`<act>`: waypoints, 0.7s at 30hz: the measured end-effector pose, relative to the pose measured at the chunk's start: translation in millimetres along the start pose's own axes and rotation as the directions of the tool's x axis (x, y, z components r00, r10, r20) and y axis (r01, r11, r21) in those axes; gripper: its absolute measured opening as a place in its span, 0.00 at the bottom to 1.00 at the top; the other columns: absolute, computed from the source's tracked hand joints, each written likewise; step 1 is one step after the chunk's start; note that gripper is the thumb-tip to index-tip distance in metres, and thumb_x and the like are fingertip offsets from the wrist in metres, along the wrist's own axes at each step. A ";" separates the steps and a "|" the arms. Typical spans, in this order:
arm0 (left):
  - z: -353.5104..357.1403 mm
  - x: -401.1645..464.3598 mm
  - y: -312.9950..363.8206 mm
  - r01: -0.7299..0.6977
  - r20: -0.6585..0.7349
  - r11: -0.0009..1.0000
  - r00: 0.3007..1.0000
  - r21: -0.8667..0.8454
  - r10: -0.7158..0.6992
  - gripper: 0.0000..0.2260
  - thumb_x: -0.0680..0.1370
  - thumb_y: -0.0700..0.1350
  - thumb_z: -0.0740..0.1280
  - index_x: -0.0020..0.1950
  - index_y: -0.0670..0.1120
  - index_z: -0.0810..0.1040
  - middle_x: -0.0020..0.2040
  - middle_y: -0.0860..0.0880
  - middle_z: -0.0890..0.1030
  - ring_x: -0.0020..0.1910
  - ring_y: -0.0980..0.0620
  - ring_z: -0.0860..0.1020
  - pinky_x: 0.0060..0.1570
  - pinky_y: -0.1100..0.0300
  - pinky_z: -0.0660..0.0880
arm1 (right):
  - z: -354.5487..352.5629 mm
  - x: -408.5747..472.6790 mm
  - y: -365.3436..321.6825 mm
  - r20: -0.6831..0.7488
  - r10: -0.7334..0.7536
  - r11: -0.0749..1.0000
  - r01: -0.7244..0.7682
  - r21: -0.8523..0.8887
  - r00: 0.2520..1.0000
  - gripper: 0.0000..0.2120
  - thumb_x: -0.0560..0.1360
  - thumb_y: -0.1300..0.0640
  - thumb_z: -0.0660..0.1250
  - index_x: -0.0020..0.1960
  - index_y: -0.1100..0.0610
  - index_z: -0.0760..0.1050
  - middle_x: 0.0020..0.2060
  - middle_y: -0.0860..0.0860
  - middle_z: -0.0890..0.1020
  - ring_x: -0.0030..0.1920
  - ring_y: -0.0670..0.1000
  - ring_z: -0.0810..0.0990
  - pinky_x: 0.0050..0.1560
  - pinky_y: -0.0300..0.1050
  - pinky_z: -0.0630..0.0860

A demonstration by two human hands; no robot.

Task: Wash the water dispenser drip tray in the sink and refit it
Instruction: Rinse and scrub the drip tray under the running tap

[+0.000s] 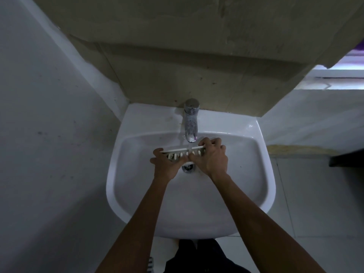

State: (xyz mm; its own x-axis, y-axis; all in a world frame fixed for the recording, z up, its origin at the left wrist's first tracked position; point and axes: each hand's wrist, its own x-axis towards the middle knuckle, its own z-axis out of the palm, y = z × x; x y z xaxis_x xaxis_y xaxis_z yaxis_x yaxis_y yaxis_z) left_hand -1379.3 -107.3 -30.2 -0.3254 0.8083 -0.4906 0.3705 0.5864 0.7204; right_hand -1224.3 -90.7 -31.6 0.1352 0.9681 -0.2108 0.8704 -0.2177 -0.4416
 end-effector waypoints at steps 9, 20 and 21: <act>-6.9 -0.7 9.3 0.001 -0.044 1.000 0.999 0.012 0.000 0.42 0.65 0.54 0.79 0.67 0.42 0.59 0.67 0.38 0.59 0.50 0.50 0.70 0.48 0.65 0.69 | -0.8 1.1 -2.6 0.029 -0.072 0.995 0.070 0.071 0.997 0.24 0.72 0.36 0.69 0.61 0.48 0.71 0.59 0.54 0.69 0.57 0.58 0.70 0.45 0.50 0.76; -10.9 -0.6 9.5 0.014 -0.125 0.999 0.992 0.048 -0.008 0.45 0.59 0.58 0.81 0.65 0.44 0.59 0.65 0.39 0.60 0.55 0.40 0.75 0.54 0.54 0.75 | 4.0 2.5 23.8 0.110 -0.269 0.913 0.217 0.344 0.957 0.15 0.76 0.54 0.71 0.63 0.49 0.77 0.57 0.55 0.73 0.52 0.55 0.79 0.58 0.48 0.78; -12.0 -1.4 11.2 -0.001 -0.129 0.998 0.992 0.065 0.010 0.45 0.59 0.59 0.81 0.65 0.45 0.59 0.65 0.40 0.60 0.55 0.40 0.75 0.54 0.54 0.75 | 5.1 1.1 23.1 0.094 -0.266 0.911 0.218 0.349 0.959 0.15 0.77 0.54 0.70 0.63 0.49 0.77 0.57 0.55 0.73 0.51 0.55 0.79 0.58 0.47 0.78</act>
State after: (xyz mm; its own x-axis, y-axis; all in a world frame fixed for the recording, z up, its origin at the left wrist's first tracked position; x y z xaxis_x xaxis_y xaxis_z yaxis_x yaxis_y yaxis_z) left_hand -1385.1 -102.5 -15.5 -0.4312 0.8004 -0.4164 0.4270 0.5876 0.6873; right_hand -1206.5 -95.4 -46.5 -0.1463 0.9751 -0.1669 0.6573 -0.0302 -0.7530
